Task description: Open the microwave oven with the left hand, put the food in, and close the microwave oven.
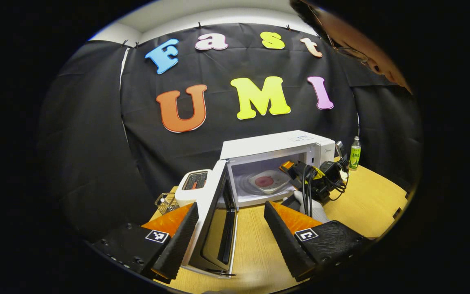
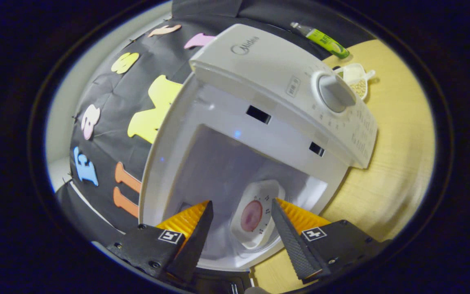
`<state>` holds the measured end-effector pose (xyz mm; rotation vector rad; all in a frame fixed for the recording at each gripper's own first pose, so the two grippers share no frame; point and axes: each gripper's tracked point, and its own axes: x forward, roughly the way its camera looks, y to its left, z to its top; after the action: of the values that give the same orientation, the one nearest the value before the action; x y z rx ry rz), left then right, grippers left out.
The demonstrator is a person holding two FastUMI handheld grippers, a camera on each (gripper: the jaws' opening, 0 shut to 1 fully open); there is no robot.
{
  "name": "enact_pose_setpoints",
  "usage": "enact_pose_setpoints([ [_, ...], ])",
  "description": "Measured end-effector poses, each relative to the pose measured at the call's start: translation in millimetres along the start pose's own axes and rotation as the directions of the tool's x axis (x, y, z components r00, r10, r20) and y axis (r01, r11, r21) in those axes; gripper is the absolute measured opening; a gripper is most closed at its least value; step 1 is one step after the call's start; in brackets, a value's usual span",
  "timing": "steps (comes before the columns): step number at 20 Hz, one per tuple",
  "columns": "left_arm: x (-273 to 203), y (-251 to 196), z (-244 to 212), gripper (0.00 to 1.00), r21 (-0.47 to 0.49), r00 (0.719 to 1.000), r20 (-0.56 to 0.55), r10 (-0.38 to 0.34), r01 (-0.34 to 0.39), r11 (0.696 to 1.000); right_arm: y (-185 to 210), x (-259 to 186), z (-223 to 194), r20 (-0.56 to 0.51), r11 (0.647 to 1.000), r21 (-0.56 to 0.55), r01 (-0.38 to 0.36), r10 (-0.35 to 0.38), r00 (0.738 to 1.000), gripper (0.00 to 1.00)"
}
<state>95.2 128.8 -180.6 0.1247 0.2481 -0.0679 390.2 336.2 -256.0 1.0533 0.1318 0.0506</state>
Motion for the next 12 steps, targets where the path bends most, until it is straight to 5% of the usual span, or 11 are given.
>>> enact_pose_setpoints([
  [2,-0.8,2.6,7.8,0.96,-0.001,1.000,0.008,0.002,-0.002,1.000,2.2,-14.2,-0.2,-0.053,0.999,-0.046,0.009,-0.011,0.999,0.85],
  [3,-0.3,1.8,13.5,0.96,-0.001,1.000,0.018,-0.007,0.007,1.000,1.7,-23.5,1.6,-0.068,0.996,-0.087,0.013,-0.019,0.998,0.98],
  [6,-1.7,5.8,25.4,0.96,-0.003,1.000,0.025,-0.010,0.010,1.000,-5.2,-53.9,5.1,-0.130,0.981,-0.189,0.036,-0.061,0.990,0.98],
  [7,-3.0,8.1,30.8,0.96,-0.004,1.000,0.030,-0.009,0.009,1.000,-7.0,-65.7,7.0,-0.152,0.976,-0.215,0.038,-0.072,0.986,0.87],
  [10,-6.1,21.5,34.9,0.96,-0.013,0.999,0.036,0.002,-0.001,1.000,-7.4,-99.9,36.6,-0.180,0.942,-0.333,0.044,-0.110,0.978,0.86],
  [11,-6.9,27.4,34.4,0.96,-0.019,0.999,0.040,0.010,-0.009,1.000,-5.6,-109.6,51.9,-0.169,0.927,-0.373,0.041,-0.112,0.979,0.99],
  [12,-9.8,34.1,33.1,0.96,-0.023,0.999,0.042,0.025,-0.024,0.999,-4.7,-119.6,66.1,-0.164,0.908,-0.417,0.038,-0.116,0.980,0.86],
])
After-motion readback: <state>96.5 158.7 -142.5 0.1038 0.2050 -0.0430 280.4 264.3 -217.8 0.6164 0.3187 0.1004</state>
